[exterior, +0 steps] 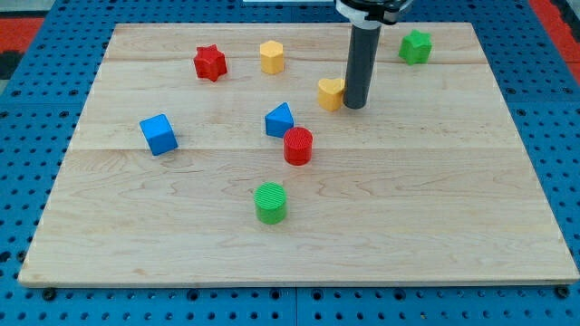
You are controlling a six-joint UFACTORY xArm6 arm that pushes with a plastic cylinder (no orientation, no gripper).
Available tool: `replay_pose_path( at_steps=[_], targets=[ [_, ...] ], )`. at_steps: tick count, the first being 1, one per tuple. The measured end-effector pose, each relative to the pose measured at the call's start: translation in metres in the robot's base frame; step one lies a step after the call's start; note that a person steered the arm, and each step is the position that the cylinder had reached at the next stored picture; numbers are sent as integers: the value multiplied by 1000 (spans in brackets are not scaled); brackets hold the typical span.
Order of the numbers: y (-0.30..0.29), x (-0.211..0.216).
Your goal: Nudge the yellow hexagon a bit left
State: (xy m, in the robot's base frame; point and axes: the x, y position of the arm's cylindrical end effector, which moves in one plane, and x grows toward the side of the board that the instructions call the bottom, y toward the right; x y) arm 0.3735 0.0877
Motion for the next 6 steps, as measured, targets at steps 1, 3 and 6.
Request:
replay_pose_path(
  at_steps=[1,3,6],
  targets=[
    [0,-2],
    [13,-35],
    [-25,-99]
  ],
)
